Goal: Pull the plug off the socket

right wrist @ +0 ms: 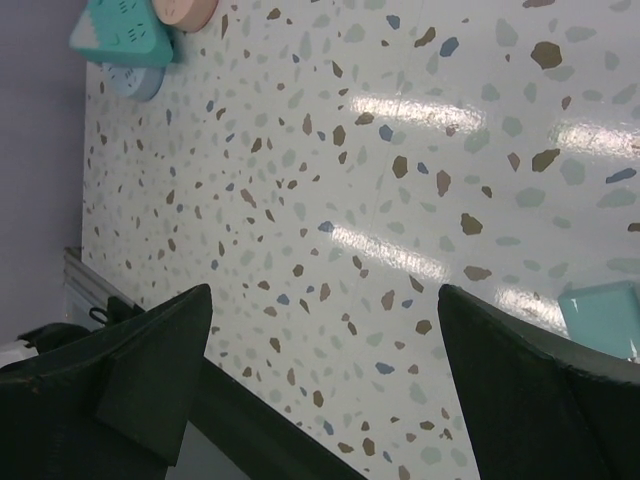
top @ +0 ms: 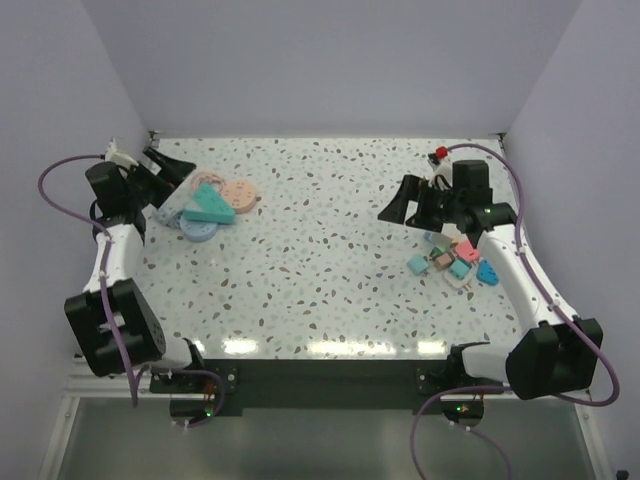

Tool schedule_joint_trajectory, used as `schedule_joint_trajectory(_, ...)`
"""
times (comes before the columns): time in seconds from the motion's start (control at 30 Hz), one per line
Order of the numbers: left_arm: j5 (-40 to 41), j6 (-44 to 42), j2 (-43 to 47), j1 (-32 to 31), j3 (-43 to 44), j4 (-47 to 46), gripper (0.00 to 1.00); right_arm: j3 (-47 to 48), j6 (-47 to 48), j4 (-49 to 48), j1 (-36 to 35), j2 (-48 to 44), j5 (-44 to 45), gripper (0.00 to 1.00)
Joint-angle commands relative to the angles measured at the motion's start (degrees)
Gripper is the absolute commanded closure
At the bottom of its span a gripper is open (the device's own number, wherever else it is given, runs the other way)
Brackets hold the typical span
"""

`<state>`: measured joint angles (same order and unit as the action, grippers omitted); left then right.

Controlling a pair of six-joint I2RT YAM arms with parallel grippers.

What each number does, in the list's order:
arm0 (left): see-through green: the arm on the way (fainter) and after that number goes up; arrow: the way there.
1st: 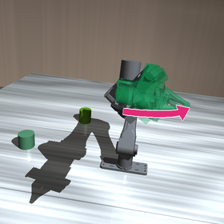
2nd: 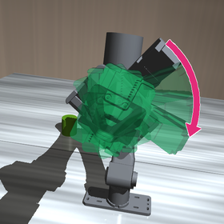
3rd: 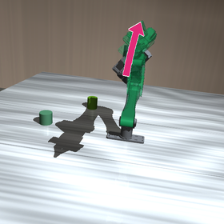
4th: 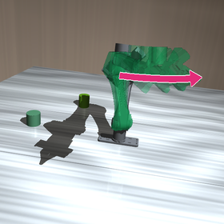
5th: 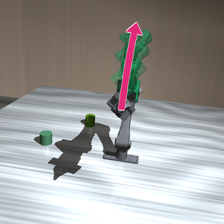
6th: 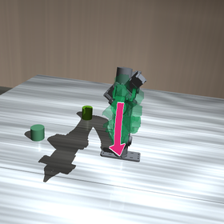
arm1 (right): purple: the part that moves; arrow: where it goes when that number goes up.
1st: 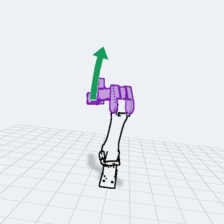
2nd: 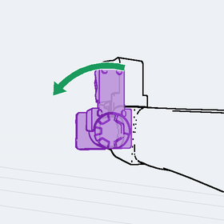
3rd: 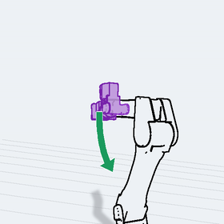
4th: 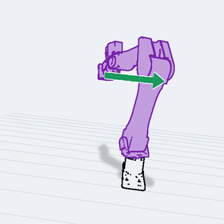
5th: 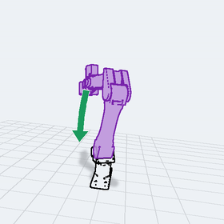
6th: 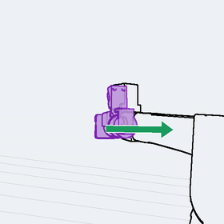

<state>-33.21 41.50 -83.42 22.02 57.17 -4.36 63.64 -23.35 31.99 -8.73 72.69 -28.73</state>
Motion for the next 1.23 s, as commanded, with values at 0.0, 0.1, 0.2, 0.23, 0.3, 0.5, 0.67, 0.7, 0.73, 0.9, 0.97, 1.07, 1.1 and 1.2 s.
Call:
schedule_joint_trajectory(0.0,-6.6,-0.6,8.8,-2.7,-4.9,-2.1,0.00,0.5,-0.5,-3.5,-0.1,-3.2,0.2,0.02)
schedule_joint_trajectory(0.1,-12.2,-0.8,13.5,-6.4,-9.1,-5.1,0.00,-0.5,-1.3,-4.2,-0.1,-5.5,1.0,0.02)
schedule_joint_trajectory(0.2,-16.1,-0.3,17.9,-9.5,-12.6,-6.7,0.00,-2.8,-2.8,-6.2,0.0,-9.6,1.5,0.02)
schedule_joint_trajectory(0.23,-17.0,0.3,19.2,-10.0,-14.6,-8.5,0.00,-3.5,-3.6,-7.5,-0.1,-10.9,1.5,0.02)
schedule_joint_trajectory(0.3,-19.9,2.8,22.4,-11.4,-17.1,-11.9,0.00,-4.8,-4.1,-8.3,-0.1,-14.6,1.7,0.02)
schedule_joint_trajectory(0.5,-22.5,2.9,27.8,-15.2,-19.6,-13.4,0.00,-3.2,-3.8,-3.3,-0.1,-21.6,5.5,0.02)
schedule_joint_trajectory(0.67,-24.5,4.6,26.3,-17.6,-18.1,-16.9,0.00,-3.1,-5.3,0.9,-0.1,-28.7,6.8,0.02)
schedule_joint_trajectory(0.7,-25.1,4.7,25.9,-18.0,-17.8,-17.9,0.00,-3.0,-5.4,1.7,-0.1,-29.7,7.1,0.02)
schedule_joint_trajectory(0.73,-25.2,4.7,25.5,-18.3,-16.9,-18.0,0.00,-3.1,-5.7,1.9,-0.1,-30.5,7.5,0.02)
schedule_joint_trajectory(0.9,-26.3,2.7,22.9,-21.4,-13.7,-17.3,0.00,-1.0,-6.8,4.0,-0.1,-35.5,11.8,0.02)
schedule_joint_trajectory(0.97,-26.2,0.3,22.2,-22.9,-11.8,-14.8,0.00,0.0,-7.0,4.7,-0.1,-36.1,14.0,0.02)
schedule_joint_trajectory(1.07,-26.1,-2.1,21.7,-24.0,-10.0,-11.9,0.00,2.2,-6.9,5.6,-0.1,-35.2,14.8,0.02)
schedule_joint_trajectory(1.1,-26.1,-2.6,21.7,-24.2,-9.5,-11.0,0.00,3.4,-6.8,6.1,-0.1,-34.2,15.5,0.02)
schedule_joint_trajectory(1.2,-25.9,-5.1,21.8,-24.8,-7.8,-8.1,0.00,4.7,-6.3,7.3,-0.1,-33.0,18.7,0.02)
